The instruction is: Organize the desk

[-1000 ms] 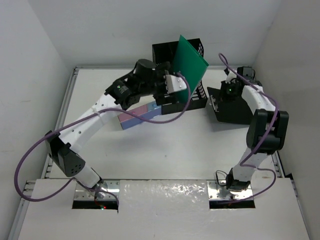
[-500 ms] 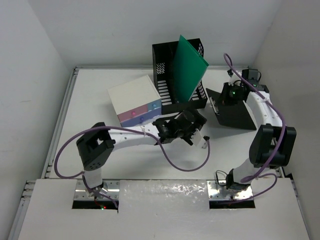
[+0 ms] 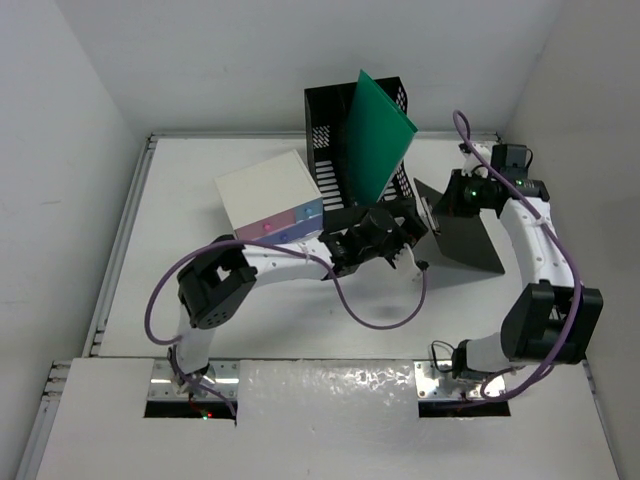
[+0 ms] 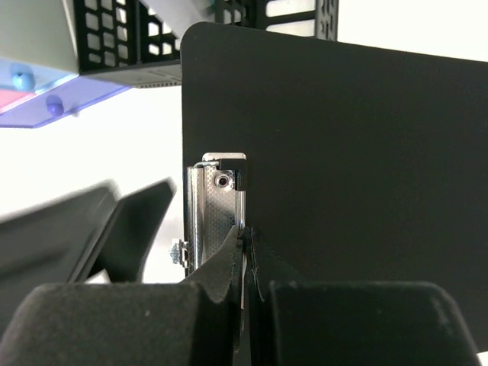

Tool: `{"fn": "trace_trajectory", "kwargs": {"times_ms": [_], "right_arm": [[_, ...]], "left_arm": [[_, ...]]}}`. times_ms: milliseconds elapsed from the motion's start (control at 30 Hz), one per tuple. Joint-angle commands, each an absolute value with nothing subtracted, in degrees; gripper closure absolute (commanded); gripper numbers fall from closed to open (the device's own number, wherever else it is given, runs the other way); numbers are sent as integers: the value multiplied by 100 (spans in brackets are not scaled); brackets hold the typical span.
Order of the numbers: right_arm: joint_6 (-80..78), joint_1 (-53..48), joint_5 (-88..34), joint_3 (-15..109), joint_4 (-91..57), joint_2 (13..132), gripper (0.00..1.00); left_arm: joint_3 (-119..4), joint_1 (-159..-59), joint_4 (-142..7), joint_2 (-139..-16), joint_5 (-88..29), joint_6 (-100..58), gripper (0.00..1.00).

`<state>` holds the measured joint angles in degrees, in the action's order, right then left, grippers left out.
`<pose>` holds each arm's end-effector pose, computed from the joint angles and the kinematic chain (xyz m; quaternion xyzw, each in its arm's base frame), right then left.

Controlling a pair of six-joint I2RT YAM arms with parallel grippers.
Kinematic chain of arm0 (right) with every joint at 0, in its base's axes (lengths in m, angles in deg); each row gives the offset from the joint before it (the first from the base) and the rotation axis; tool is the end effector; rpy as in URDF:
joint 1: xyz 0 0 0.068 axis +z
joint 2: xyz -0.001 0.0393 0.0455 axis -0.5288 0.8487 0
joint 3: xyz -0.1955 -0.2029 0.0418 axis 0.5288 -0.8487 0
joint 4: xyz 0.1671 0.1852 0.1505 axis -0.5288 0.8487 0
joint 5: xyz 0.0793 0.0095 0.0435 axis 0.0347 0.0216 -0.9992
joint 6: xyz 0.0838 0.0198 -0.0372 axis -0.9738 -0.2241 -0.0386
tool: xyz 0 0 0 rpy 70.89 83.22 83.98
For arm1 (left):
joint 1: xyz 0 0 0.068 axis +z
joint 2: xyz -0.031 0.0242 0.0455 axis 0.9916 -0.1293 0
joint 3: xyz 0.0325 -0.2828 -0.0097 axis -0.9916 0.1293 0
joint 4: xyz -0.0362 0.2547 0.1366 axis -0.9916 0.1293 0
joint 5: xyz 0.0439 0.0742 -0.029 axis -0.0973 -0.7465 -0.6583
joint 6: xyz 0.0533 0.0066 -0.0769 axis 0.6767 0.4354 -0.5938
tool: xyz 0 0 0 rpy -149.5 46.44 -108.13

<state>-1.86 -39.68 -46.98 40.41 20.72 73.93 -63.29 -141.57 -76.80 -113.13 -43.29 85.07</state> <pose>0.3613 -0.0091 0.2636 0.0434 0.9195 0.2283 0.3172 0.2801 -0.4508 0.2111 0.7993 0.2158 0.2070 0.5212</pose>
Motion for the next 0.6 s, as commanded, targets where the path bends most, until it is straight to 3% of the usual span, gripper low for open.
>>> {"fn": "trace_trajectory", "kwargs": {"times_ms": [0,567], "right_arm": [[-42,-3984,-4927,3937,2105,6945,100],[72,-3764,-4760,3523,2228,6399,100]], "left_arm": [[-6836,-13944,-8030,-11513,-3978,8463,8],[-7741,-13812,-7329,-11742,-3099,7935,8]]}}
